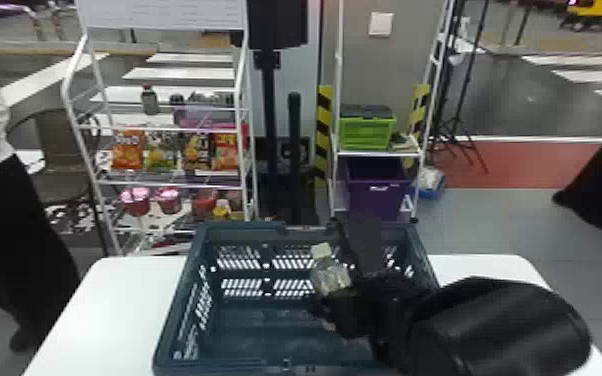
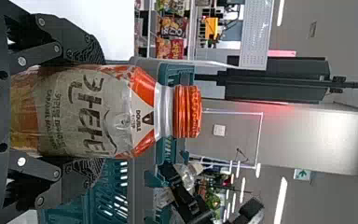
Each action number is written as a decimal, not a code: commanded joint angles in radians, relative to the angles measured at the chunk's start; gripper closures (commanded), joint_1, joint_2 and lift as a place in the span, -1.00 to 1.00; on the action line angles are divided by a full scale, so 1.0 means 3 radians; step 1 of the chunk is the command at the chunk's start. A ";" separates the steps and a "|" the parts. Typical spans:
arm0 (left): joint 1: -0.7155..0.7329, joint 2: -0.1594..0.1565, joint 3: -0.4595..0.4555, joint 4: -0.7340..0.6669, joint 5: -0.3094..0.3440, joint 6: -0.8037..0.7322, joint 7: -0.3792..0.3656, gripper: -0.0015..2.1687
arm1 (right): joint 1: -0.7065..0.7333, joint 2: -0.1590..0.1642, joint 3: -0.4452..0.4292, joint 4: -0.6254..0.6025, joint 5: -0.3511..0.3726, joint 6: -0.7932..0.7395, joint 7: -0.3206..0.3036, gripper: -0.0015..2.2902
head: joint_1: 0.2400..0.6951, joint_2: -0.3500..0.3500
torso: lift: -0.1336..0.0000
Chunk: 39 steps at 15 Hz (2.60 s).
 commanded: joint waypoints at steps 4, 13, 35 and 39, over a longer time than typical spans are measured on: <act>-0.0061 0.0000 -0.0034 -0.0036 -0.0003 0.0147 0.0000 0.98 | 0.0539 0.0003 -0.0086 -0.1007 0.0006 -0.0078 0.0034 0.45 | 0.14 0.00 | 1.00; -0.0184 -0.0010 -0.0203 -0.0005 -0.0054 0.0300 0.0010 0.98 | 0.2247 -0.0424 -0.0653 -0.1636 0.0134 -0.2992 0.0198 0.45 | 0.14 0.00 | 1.00; -0.0261 -0.0107 -0.0034 -0.0092 -0.0024 0.0239 0.0164 0.98 | 0.4272 -0.0056 -0.1006 -0.0342 0.0375 -0.6050 0.0137 0.45 | 0.14 0.00 | 1.00; -0.0246 -0.0143 -0.0034 -0.0026 -0.0034 0.0106 0.0169 0.98 | 0.4348 -0.0031 -0.1032 -0.0352 0.0415 -0.6081 0.0167 0.45 | 0.14 0.00 | 1.00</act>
